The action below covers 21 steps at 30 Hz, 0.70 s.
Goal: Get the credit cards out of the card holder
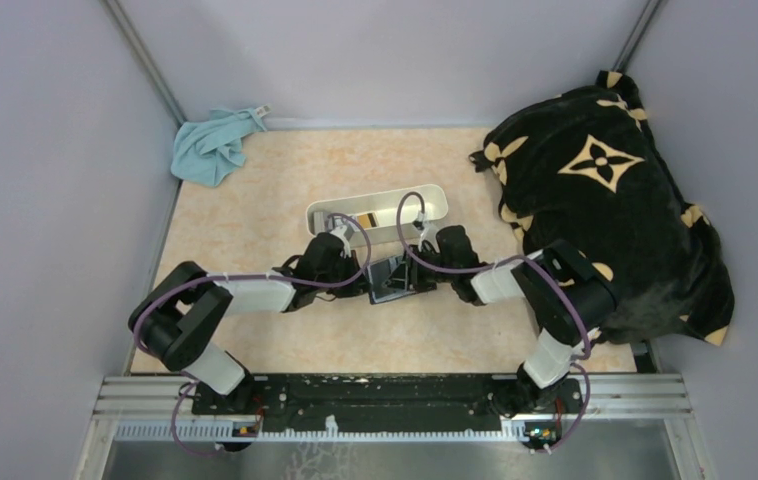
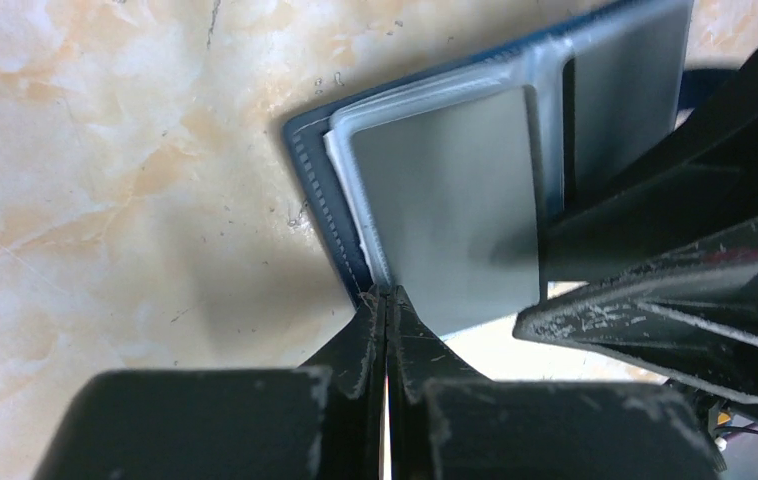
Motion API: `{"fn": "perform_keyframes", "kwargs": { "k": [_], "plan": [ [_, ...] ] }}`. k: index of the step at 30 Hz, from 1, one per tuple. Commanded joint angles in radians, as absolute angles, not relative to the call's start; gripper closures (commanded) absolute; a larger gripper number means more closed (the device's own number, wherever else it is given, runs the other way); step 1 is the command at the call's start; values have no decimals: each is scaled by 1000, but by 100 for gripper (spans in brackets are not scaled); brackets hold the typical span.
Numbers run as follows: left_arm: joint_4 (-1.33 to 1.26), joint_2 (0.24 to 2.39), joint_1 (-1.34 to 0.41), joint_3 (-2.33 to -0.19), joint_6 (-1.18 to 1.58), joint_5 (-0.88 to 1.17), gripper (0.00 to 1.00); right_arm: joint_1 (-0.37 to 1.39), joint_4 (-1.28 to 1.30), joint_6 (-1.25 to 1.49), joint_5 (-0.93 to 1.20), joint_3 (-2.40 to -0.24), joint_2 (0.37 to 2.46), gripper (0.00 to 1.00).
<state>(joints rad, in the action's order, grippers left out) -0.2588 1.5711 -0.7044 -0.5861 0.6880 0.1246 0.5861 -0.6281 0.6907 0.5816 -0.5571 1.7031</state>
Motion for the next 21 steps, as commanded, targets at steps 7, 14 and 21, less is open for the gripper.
{"fn": "perform_keyframes", "kwargs": {
  "k": [7,14,21],
  "plan": [
    [-167,1639,-707,-542,666,55,100,618,-441,567,607,-621,1596,71],
    [-162,1636,-707,-543,667,57,100,618,-493,600,581,-638,1660,71],
    [-145,1633,-706,-550,656,54,100,618,-566,645,593,-671,1723,71]
  ]
}}
